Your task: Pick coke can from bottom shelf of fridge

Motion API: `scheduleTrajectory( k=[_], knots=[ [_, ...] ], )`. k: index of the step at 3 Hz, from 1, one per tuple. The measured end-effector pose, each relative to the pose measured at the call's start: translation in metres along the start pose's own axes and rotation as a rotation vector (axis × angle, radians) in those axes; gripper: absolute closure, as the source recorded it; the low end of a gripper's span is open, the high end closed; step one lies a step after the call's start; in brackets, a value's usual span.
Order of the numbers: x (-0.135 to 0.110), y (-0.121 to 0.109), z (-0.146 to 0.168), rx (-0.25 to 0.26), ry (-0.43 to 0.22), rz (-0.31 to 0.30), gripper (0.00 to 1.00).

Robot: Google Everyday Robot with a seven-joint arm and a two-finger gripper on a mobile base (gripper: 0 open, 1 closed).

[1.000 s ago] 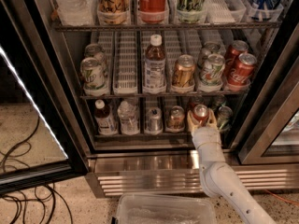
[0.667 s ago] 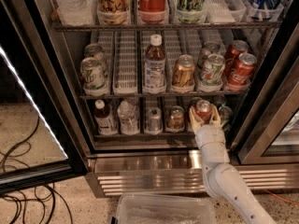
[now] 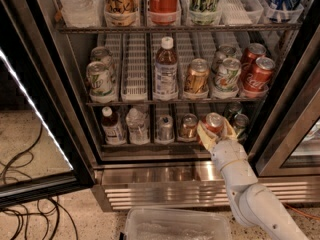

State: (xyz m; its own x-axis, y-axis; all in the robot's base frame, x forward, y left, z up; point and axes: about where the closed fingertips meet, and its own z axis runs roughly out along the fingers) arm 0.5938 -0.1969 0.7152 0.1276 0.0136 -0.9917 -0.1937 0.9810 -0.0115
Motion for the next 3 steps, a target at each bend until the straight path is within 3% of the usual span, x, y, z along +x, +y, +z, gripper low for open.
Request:
scheduleTrajectory(
  k=[1, 3],
  knots=[
    [-0.006, 0.007, -0.006, -0.05, 0.014, 0.028, 1.0],
    [-0.02, 0.012, -0.003, -0.078, -0.025, 0.048, 1.0]
  ],
)
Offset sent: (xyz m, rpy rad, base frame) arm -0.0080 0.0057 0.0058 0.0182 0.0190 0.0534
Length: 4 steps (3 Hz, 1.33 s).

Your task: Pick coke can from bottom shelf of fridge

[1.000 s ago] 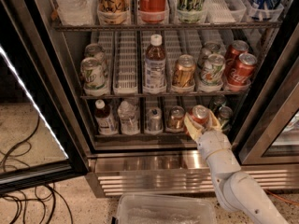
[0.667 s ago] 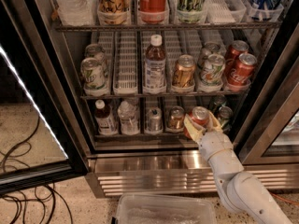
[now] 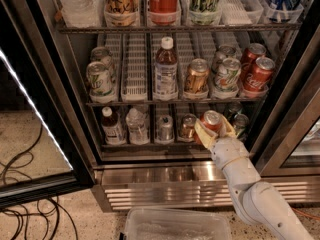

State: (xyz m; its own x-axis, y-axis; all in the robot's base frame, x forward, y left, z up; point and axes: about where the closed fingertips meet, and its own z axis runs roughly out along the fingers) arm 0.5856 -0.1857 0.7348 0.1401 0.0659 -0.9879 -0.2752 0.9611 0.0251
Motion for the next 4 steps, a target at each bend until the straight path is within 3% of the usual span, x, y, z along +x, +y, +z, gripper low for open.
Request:
scheduleTrajectory(
  k=[2, 3, 4],
  knots=[
    [-0.069, 0.025, 0.004, -0.14, -0.156, 0.013, 1.0],
    [-0.084, 0.035, -0.003, -0.223, -0.175, 0.056, 1.0],
    [-0.084, 0.04, -0.004, -0.244, -0.176, 0.055, 1.0]
  ],
)
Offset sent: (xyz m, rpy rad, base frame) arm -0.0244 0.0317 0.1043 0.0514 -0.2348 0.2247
